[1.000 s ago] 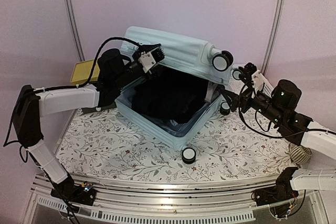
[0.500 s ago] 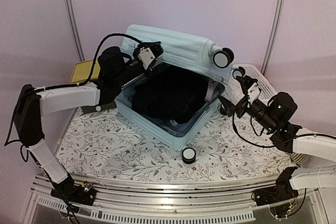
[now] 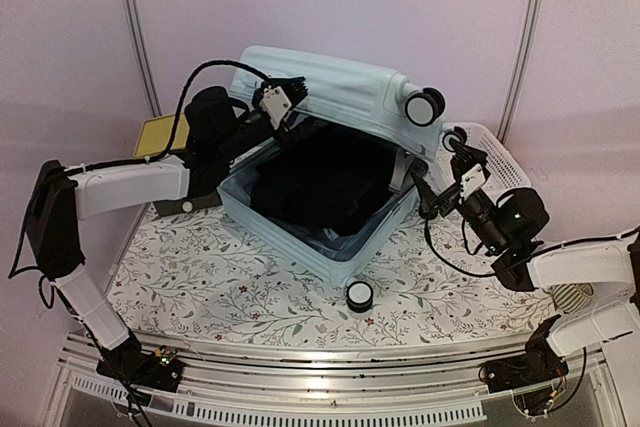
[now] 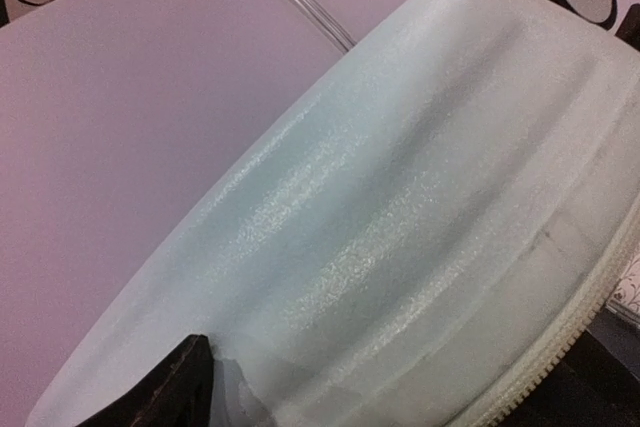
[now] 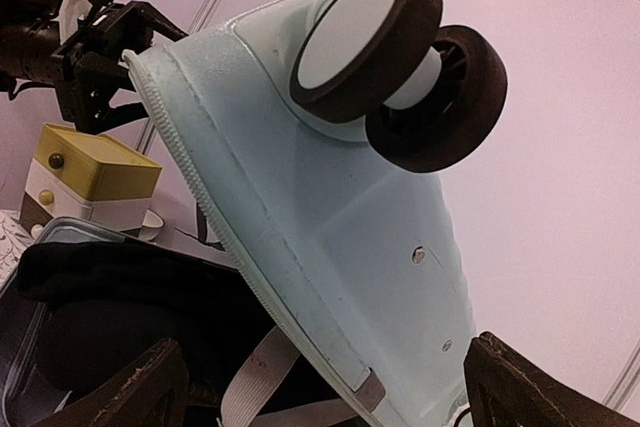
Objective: Open, take out, and arrange the luggage
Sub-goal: Open the luggage at the center of the board.
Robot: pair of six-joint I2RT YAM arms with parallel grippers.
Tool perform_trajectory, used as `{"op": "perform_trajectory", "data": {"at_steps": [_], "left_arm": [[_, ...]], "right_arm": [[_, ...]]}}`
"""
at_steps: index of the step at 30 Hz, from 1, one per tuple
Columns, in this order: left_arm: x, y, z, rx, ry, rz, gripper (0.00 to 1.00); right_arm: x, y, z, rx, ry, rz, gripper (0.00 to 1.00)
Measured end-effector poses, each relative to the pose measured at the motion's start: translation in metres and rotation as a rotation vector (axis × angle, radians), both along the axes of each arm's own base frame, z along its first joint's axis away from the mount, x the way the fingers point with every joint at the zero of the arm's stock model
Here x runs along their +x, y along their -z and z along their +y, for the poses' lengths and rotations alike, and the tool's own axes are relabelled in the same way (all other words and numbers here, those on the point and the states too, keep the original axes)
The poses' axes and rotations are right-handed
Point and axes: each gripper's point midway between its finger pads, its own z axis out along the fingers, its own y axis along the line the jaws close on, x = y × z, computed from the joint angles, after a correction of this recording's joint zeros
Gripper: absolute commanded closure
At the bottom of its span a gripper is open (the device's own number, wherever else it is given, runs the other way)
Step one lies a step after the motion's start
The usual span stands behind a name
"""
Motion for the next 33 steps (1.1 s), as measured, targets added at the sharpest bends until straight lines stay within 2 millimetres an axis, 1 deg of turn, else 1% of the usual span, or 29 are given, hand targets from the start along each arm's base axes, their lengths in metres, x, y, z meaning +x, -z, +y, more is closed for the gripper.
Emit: {"op": "perform_trajectory", "data": {"at_steps": [9,13,15,16,18,21,23,26,28,29,30,32,33], "left_arm": [[0.001,-0.002,-0.001,-0.013,0.010,0.008,0.29],[0.002,-0.005,-0.001,-0.020,0.013,0.010,0.29],[0.002,-0.005,-0.001,-0.021,0.015,0.010,0.29],[0.002,-0.005,-0.001,-0.022,0.016,0.010,0.29],[0.002,-0.005,-0.001,-0.023,0.018,0.013,0.29],[0.001,-0.005,-0.001,-0.025,0.021,0.015,0.29],[0.002,-0.007,-0.001,-0.030,0.022,0.017,0.29],[0.002,-0.010,-0.001,-0.038,0.024,0.021,0.29],[0.002,-0.010,-0.001,-0.040,0.027,0.029,0.29],[0.003,-0.010,-0.001,-0.042,0.027,0.035,0.28],[0.003,-0.010,0.000,-0.047,0.025,0.046,0.27],[0.003,-0.008,0.003,-0.067,0.032,0.092,0.25],[-0.001,-0.007,0.005,-0.079,0.040,0.121,0.24]], "right_arm": [[0.018,-0.006,0.011,0.001,0.026,-0.061,0.02],[0.028,-0.002,0.016,-0.005,0.042,-0.089,0.05],[0.034,-0.004,0.019,-0.009,0.054,-0.103,0.06],[0.038,-0.007,0.021,-0.006,0.060,-0.115,0.08],[0.043,-0.015,0.024,0.008,0.068,-0.146,0.17],[0.048,-0.023,0.027,0.021,0.080,-0.184,0.34],[0.051,-0.026,0.030,0.025,0.080,-0.198,0.49],[0.053,-0.023,0.036,0.023,0.063,-0.197,0.70],[0.053,-0.022,0.038,0.019,0.055,-0.190,0.89],[0.052,-0.022,0.040,0.016,0.052,-0.188,0.96],[0.052,-0.026,0.040,0.012,0.059,-0.199,0.98],[0.053,-0.046,0.035,0.024,0.090,-0.226,0.99],[0.056,-0.052,0.033,0.030,0.107,-0.224,0.99]]}}
